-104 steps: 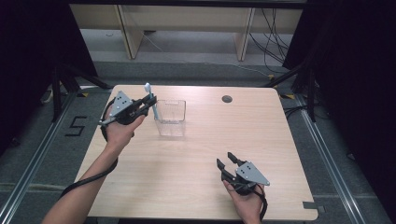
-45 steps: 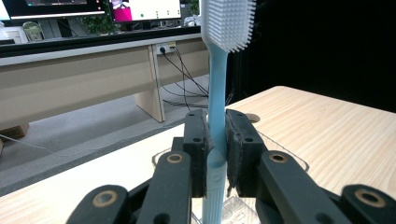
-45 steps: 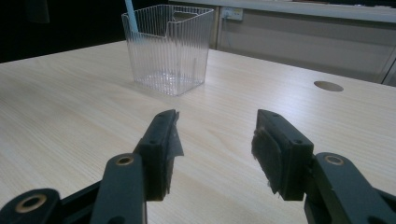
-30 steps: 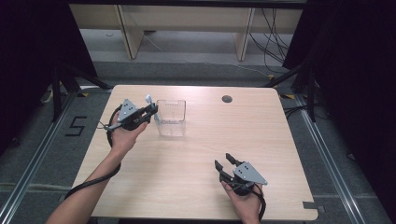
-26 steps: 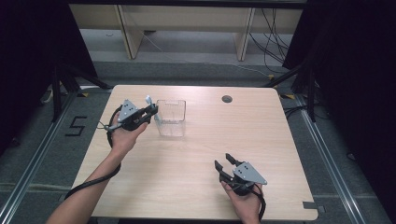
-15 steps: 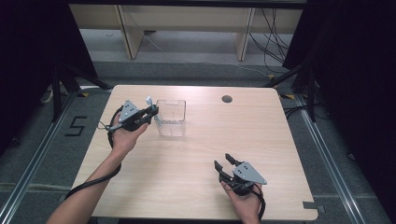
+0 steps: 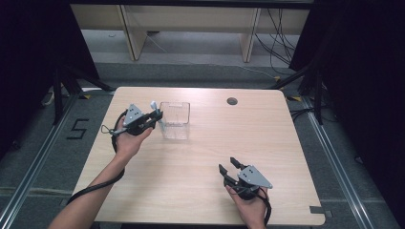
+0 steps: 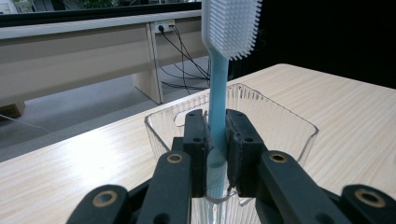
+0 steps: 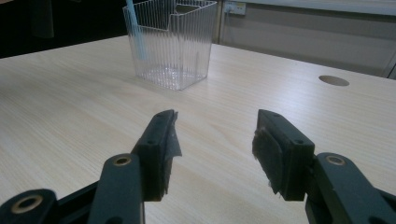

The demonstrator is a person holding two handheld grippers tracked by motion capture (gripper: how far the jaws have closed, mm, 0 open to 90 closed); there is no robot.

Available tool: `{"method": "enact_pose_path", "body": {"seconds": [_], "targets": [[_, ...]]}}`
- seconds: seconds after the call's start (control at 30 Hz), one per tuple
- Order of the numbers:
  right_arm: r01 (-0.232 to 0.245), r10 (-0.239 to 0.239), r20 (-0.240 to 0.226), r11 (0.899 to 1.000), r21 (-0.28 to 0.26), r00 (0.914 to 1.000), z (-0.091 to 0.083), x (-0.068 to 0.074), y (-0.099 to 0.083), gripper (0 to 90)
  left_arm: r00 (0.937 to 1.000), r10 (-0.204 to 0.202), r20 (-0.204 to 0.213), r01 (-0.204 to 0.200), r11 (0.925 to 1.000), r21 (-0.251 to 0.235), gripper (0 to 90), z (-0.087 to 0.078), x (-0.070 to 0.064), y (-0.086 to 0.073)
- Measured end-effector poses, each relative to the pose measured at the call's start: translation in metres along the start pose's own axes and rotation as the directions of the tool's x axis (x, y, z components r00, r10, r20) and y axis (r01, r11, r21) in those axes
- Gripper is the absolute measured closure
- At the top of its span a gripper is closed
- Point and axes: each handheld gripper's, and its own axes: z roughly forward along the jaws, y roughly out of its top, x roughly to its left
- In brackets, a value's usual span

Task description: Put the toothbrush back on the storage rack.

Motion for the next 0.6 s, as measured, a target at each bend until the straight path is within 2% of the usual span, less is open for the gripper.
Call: {"method": "enact_pose_path", "body": {"seconds": [0.6], "targets": [[0.003, -0.003, -0.002, 1.000, 0.004, 1.0000, 0.0002, 0.0003, -0.0003, 48.8, 0.9998, -0.022, 0.002, 0.022, 0.9995, 0.021, 78.7, 0.0031, -0.0003, -0.0060]]}}
